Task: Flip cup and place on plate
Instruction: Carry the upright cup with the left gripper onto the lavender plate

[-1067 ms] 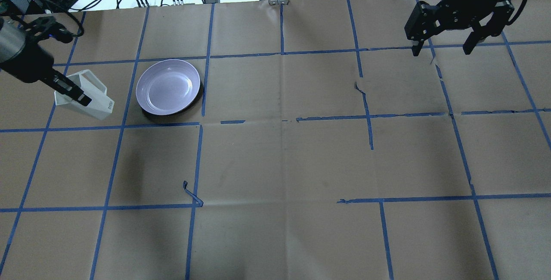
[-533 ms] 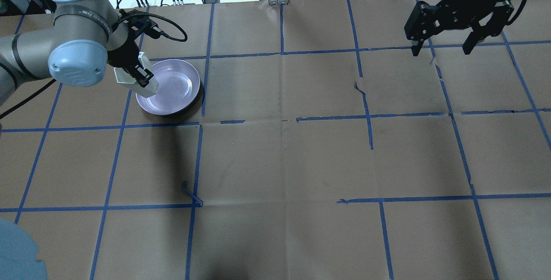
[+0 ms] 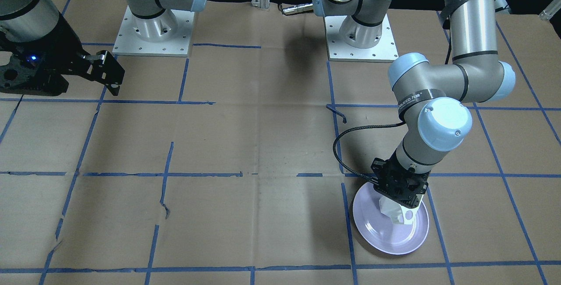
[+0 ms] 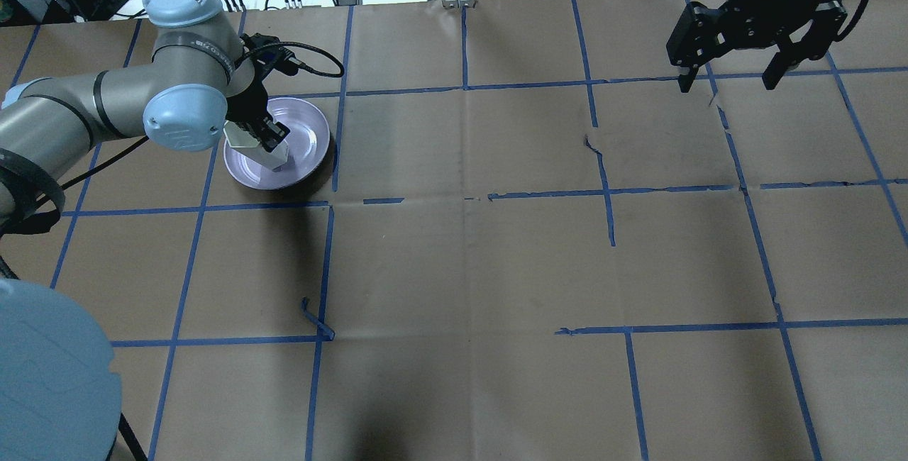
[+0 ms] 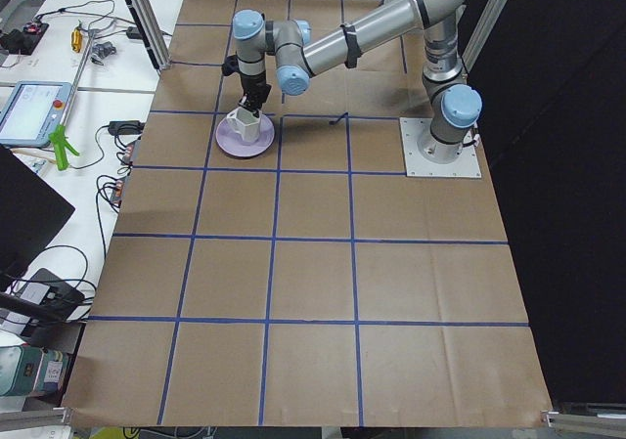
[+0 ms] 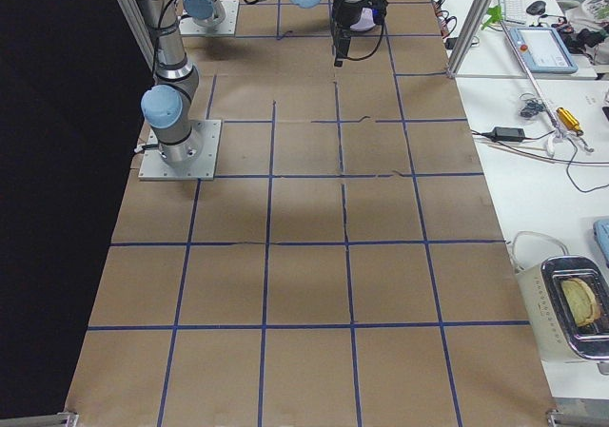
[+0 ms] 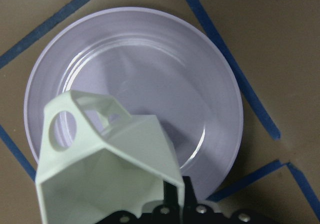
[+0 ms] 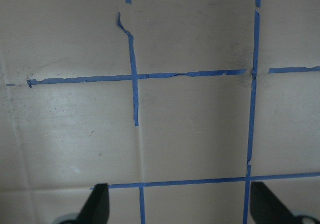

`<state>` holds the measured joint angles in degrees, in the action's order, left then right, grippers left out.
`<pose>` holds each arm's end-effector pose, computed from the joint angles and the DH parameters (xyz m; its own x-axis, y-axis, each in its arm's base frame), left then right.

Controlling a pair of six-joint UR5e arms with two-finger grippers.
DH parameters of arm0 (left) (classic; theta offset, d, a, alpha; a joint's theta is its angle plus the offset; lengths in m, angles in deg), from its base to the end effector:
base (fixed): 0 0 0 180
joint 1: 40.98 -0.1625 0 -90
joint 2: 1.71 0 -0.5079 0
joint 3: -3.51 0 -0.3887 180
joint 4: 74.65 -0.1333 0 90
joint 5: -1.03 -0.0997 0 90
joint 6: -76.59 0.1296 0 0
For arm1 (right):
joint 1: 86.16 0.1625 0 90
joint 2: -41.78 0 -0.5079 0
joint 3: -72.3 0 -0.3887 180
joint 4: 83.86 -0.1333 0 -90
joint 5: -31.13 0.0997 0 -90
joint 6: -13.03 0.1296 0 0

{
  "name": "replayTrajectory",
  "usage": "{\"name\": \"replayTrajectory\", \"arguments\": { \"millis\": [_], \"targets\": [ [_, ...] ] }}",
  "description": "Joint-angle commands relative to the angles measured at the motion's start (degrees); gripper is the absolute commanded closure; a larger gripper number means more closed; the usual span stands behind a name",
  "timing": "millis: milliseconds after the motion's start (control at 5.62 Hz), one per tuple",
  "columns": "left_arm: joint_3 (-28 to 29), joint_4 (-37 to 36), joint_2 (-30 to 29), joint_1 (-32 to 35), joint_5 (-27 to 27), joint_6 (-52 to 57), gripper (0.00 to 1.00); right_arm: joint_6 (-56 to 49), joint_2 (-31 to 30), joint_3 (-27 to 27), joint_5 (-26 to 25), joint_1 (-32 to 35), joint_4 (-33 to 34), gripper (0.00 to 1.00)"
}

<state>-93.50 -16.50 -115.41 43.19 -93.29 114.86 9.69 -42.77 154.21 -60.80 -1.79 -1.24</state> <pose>-0.0578 -0.6498 0.3018 -0.8416 0.5354 -0.0715 0.5346 0.8445 0.0310 0.0768 -0.5353 0.5487 -0.9989 0.0373 0.0287 0.0396 0.9956 0.0844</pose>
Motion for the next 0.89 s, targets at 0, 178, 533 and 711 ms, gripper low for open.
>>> {"name": "replayTrajectory", "arguments": {
  "millis": [0,178,533,711],
  "targets": [
    [-0.2,-0.06,-0.03,0.46,0.45,-0.31,0.94,0.0,0.0,0.0,0.0,0.0,0.0,0.0],
    [-0.2,-0.06,-0.12,0.47,0.37,-0.13,0.7,0.0,0.0,0.0,0.0,0.0,0.0,0.0],
    [-0.29,0.64,1.98,0.38,0.11,-0.39,0.02,0.0,0.0,0.0,0.0,0.0,0.0,0.0],
    [-0.12,3.95,5.04,0.55,-0.07,-0.74,0.02,0.0,0.0,0.0,0.0,0.0,0.0,0.0]
  ]
}}
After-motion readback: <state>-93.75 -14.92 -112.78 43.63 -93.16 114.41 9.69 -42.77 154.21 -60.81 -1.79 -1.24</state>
